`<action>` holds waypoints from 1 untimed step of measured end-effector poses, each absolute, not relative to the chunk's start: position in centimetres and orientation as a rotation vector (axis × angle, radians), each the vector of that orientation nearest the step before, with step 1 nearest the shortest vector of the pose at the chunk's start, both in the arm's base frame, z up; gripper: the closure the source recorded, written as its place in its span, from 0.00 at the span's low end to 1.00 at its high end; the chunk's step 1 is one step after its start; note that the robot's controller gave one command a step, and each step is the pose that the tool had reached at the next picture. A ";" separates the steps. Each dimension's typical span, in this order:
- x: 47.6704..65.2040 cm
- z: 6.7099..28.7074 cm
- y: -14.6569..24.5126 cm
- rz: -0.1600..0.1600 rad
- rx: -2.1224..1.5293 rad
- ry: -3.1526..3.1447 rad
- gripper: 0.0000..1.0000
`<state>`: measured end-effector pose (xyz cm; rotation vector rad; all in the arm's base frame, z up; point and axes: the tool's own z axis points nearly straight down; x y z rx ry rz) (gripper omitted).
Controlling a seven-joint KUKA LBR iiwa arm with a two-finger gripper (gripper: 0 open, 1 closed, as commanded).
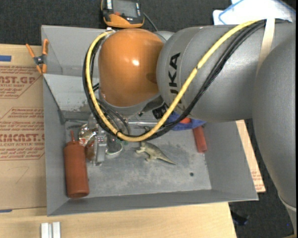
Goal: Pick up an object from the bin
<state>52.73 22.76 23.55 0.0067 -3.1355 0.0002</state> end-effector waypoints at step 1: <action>52.9 24.1 22.6 -0.003 0.001 -3.143 0.00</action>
Offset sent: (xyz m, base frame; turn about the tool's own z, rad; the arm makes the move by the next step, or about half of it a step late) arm 0.0051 -0.0692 -0.1655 -0.2026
